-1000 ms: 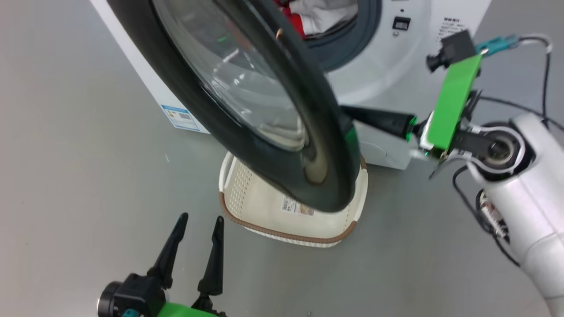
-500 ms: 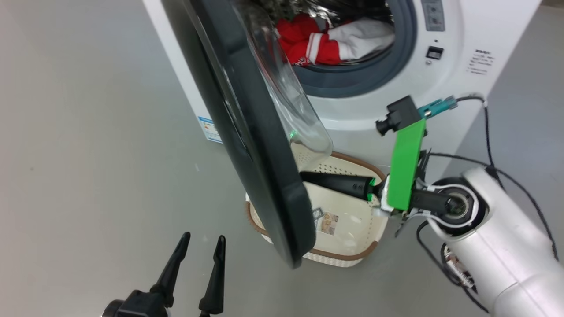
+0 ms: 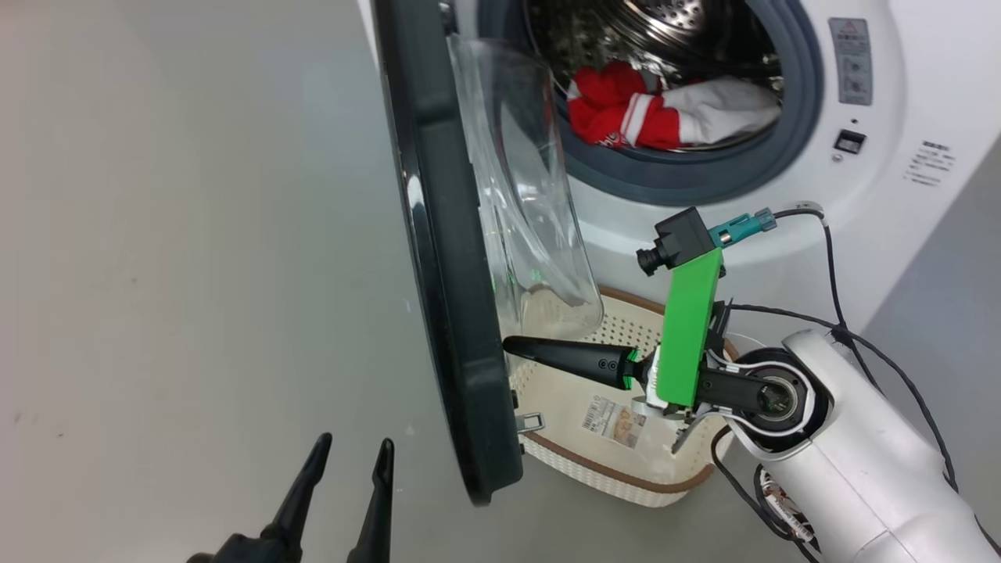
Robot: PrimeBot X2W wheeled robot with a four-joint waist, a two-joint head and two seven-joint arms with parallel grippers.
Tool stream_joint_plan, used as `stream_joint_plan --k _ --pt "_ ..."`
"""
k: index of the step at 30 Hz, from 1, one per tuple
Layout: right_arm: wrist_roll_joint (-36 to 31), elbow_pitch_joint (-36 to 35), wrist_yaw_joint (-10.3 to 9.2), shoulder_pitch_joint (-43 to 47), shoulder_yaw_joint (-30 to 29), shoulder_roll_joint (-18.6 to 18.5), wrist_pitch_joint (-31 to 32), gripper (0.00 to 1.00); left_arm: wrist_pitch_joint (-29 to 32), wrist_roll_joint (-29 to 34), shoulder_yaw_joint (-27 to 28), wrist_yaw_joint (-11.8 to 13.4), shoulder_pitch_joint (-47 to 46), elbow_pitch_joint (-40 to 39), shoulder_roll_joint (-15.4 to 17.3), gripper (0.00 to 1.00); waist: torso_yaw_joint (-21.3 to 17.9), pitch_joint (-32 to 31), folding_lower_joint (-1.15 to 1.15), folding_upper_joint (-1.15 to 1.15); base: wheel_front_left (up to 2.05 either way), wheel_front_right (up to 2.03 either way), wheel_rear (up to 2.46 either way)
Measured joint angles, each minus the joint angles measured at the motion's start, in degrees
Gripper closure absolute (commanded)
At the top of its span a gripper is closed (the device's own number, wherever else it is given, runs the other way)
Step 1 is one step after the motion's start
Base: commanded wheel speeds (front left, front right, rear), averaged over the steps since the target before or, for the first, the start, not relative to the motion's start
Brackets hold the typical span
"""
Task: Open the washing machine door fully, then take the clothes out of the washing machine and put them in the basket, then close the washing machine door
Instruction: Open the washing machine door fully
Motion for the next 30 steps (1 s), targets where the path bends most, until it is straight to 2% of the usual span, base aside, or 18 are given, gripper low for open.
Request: stream_joint_plan --k 7,23,24,27,28,30 --pt "-1.3 0.1 0.00 0.0 1.8 1.1 -0.9 1.00 0.0 0.0 1.2 0.0 0.9 -0.5 0.1 0.00 1.6 -1.1 0.00 0.00 0.00 0.00 0.00" --pt "-1.3 1.1 0.00 -0.1 3.9 2.4 -3.3 1.00 0.0 0.5 2.3 0.2 2.1 -1.9 0.1 0.00 1.9 -1.1 0.00 0.00 0.00 0.00 0.00" --pt "-1.3 1.3 0.00 -0.1 3.9 2.3 -3.4 0.96 0.0 0.5 2.4 0.2 2.1 -1.9 0.1 0.00 1.9 -1.2 0.00 0.00 0.00 0.00 0.00" --pt "-1.9 1.7 0.00 -0.1 4.0 2.2 -5.0 0.42 0.0 0.5 2.4 0.2 2.1 -1.9 0.1 0.00 1.7 -1.3 0.00 0.00 0.00 0.00 0.00" --pt "-2.1 1.9 0.00 -0.1 3.9 2.0 -5.6 0.00 0.0 0.5 2.4 0.2 2.1 -1.9 0.1 0.00 1.7 -1.4 0.00 0.00 0.00 0.00 0.00" --pt "-2.3 2.1 0.00 0.0 3.8 1.7 -6.6 0.00 0.0 0.5 2.4 0.1 2.1 -1.8 0.1 0.00 1.6 -1.6 0.00 0.00 0.00 0.00 0.00"
